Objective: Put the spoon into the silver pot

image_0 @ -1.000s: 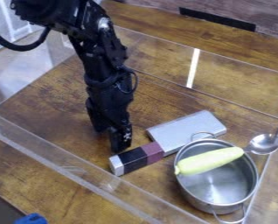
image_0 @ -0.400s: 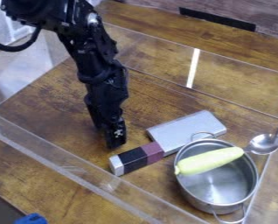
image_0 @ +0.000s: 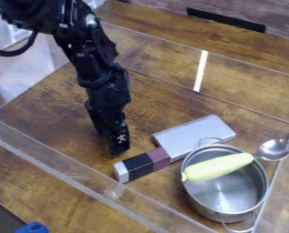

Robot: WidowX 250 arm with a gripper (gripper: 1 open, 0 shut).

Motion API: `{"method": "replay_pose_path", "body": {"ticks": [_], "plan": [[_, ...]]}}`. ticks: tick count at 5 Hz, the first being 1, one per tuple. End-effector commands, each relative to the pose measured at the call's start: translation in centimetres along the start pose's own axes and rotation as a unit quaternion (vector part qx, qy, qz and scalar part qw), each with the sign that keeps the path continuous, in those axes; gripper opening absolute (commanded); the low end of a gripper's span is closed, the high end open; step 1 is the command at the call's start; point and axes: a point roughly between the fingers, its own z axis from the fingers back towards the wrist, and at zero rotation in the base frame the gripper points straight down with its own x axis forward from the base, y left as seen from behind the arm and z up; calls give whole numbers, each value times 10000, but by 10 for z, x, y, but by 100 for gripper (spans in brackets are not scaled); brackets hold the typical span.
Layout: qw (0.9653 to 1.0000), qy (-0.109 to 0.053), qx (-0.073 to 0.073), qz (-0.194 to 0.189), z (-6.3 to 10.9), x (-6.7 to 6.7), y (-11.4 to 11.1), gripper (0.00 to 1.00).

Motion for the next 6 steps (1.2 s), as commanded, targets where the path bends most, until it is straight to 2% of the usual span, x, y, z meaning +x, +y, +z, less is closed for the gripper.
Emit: {"method": "replay_pose_path", "body": {"ticks": [1,2,4,5,6], "plan": [[9995,-279,88,-124,16,12,-11,100],[9994,-323,37,-130,19,13,-20,100],[9980,-306,-130,-546,23,16,-14,100],[9978,-284,-215,-568,17,24,-23,0],[9975,-259,-303,-586,8,33,-34,100]]}}
